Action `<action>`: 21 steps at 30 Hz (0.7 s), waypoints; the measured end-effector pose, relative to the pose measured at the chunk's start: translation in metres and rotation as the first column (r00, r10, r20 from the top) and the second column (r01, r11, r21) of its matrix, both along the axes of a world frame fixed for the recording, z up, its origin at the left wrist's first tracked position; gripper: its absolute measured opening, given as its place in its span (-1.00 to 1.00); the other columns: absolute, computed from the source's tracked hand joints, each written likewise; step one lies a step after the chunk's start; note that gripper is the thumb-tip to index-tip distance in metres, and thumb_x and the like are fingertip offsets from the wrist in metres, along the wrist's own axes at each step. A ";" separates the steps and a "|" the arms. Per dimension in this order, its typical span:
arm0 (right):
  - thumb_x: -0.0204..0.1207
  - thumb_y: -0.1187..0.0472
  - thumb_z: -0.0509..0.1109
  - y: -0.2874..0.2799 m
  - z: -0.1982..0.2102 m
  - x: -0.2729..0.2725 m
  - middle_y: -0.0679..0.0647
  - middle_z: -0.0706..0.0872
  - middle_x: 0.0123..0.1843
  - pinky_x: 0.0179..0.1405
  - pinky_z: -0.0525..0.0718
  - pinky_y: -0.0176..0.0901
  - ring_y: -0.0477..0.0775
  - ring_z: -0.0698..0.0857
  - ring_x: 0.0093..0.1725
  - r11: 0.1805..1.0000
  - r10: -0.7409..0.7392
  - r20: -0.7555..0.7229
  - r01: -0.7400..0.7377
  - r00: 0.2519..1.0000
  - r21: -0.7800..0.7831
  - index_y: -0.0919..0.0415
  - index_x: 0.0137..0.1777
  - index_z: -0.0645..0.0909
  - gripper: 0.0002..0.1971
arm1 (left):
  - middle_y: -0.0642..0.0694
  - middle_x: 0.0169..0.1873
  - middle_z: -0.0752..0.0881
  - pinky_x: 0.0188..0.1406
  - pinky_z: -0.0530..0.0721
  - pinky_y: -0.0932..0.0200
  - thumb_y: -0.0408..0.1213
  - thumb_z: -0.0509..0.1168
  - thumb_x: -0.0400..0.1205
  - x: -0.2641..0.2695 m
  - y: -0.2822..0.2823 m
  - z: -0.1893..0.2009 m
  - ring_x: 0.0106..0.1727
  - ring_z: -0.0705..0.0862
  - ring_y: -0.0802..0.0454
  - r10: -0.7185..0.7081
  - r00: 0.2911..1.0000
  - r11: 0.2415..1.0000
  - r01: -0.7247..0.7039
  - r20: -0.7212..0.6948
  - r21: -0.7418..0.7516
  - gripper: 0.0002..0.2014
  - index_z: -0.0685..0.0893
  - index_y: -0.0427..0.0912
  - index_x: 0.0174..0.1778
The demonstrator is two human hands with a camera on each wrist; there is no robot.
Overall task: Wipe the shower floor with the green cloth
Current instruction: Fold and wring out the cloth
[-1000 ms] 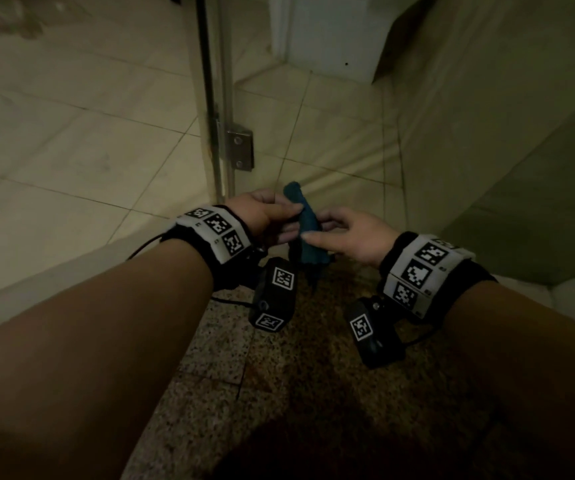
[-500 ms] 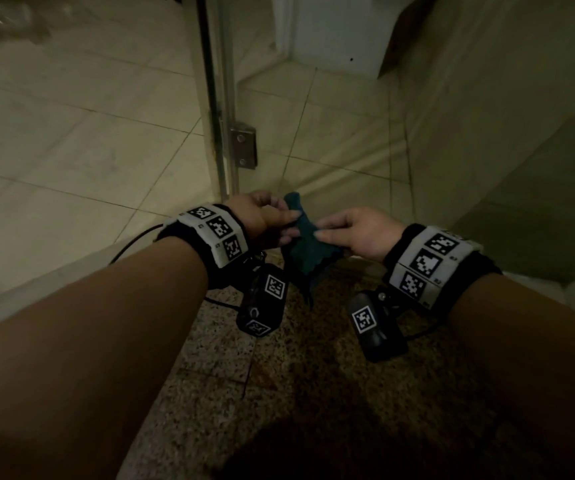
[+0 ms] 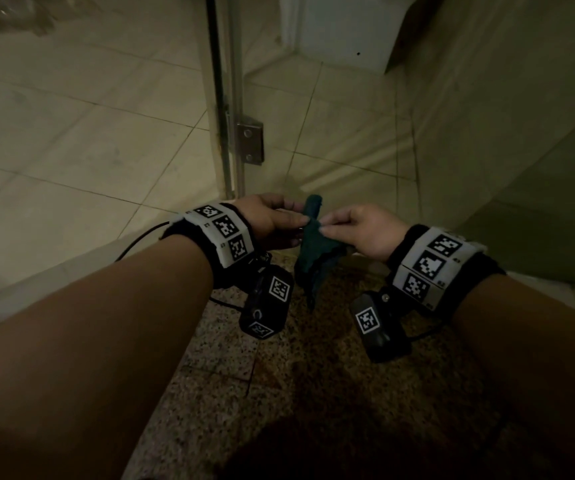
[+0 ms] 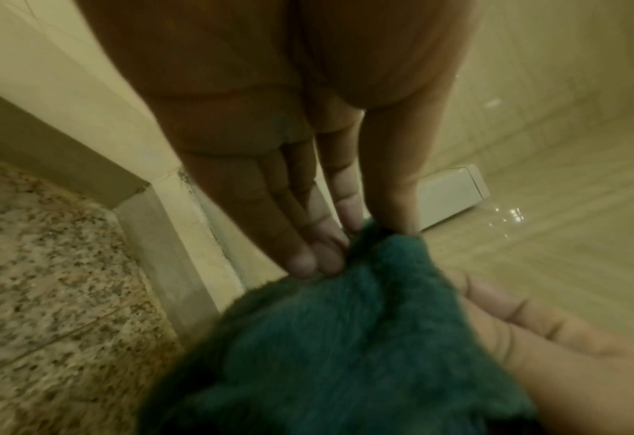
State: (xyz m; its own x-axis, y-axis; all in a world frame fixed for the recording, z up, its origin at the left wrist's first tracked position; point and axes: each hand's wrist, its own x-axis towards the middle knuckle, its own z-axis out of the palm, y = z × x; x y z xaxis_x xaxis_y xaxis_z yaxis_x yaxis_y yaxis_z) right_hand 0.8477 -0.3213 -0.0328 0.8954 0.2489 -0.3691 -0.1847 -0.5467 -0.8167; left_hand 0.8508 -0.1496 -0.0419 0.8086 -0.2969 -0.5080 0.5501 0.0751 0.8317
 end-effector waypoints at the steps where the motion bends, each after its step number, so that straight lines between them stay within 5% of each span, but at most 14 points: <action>1: 0.59 0.38 0.32 0.000 0.001 0.000 -0.12 0.67 -0.39 -0.53 0.47 -0.58 -0.40 0.59 -0.55 1.000 -0.006 -0.002 0.006 1.000 0.016 0.37 0.16 0.62 -0.82 | -0.17 -0.21 0.67 -0.36 0.73 0.26 -0.58 0.22 0.62 0.001 0.001 -0.002 -0.20 0.67 -0.02 0.000 1.000 1.000 0.000 -0.011 -0.008 -0.84 0.58 -0.22 -0.09; 4: 0.58 0.38 0.35 0.003 0.006 -0.001 -0.21 0.66 -0.52 -0.56 0.45 -0.60 -0.41 0.58 -0.57 1.000 0.006 0.033 -0.007 0.999 0.023 0.41 0.10 0.65 -0.85 | -0.20 -0.21 0.67 -0.39 0.73 0.28 -0.65 0.13 0.63 0.002 0.002 -0.004 -0.21 0.68 -0.02 0.005 0.999 0.999 -0.007 -0.042 -0.039 -0.77 0.58 -0.26 -0.08; 8: 0.60 0.37 0.32 0.003 0.011 0.002 -0.22 0.65 -0.56 -0.55 0.43 -0.61 -0.42 0.57 -0.57 0.999 0.016 0.076 -0.018 0.997 0.027 0.27 0.00 0.61 -0.93 | -0.04 -0.52 0.73 -0.57 0.62 0.42 -0.61 0.16 0.64 0.003 0.003 -0.002 -0.53 0.69 0.21 0.034 0.999 0.999 -0.034 -0.023 -0.009 -0.78 0.59 -0.21 -0.10; 12: 0.61 0.37 0.30 -0.004 0.011 0.005 -0.03 0.63 -0.35 -0.54 0.50 -0.49 -0.33 0.58 -0.56 0.997 -0.012 0.037 0.010 0.999 0.073 0.32 0.00 0.65 -0.91 | -0.06 -0.60 0.69 -0.60 0.62 0.40 -0.61 0.18 0.63 0.004 0.004 -0.002 -0.59 0.67 0.18 0.100 0.994 0.994 -0.101 -0.036 -0.040 -0.80 0.58 -0.22 -0.15; 15: 0.62 0.41 0.25 -0.009 0.009 0.005 -0.05 0.66 -0.40 -0.53 0.55 -0.48 -0.30 0.62 -0.53 0.986 -0.029 -0.032 0.033 0.999 0.164 0.20 -0.16 0.61 -0.81 | -0.07 -0.62 0.67 -0.56 0.65 0.35 -0.61 0.18 0.63 0.002 0.001 0.000 -0.59 0.66 0.13 0.092 0.995 0.995 -0.094 -0.040 -0.035 -0.80 0.55 -0.23 -0.16; 17: 0.65 0.40 0.20 -0.012 0.009 0.004 -0.06 0.67 -0.40 -0.51 0.58 -0.46 -0.29 0.64 -0.50 0.975 -0.041 -0.083 0.058 0.996 0.217 0.18 -0.12 0.58 -0.81 | -0.09 -0.49 0.69 -0.48 0.67 0.30 -0.57 0.20 0.64 0.002 0.001 0.001 -0.47 0.69 0.09 0.078 0.997 0.996 -0.078 -0.003 0.036 -0.85 0.56 -0.23 -0.06; 21: 0.68 0.42 0.08 -0.022 0.010 0.003 0.05 0.69 -0.31 -0.40 0.68 -0.39 -0.19 0.70 -0.43 0.867 -0.118 -0.182 0.190 0.976 0.461 0.21 -0.12 0.51 -0.77 | -0.12 0.03 0.63 0.03 0.59 0.12 -0.42 0.29 0.64 -0.001 0.008 -0.007 -0.01 0.63 -0.01 -0.039 0.999 0.956 0.027 0.035 0.292 -0.68 0.53 -0.21 0.32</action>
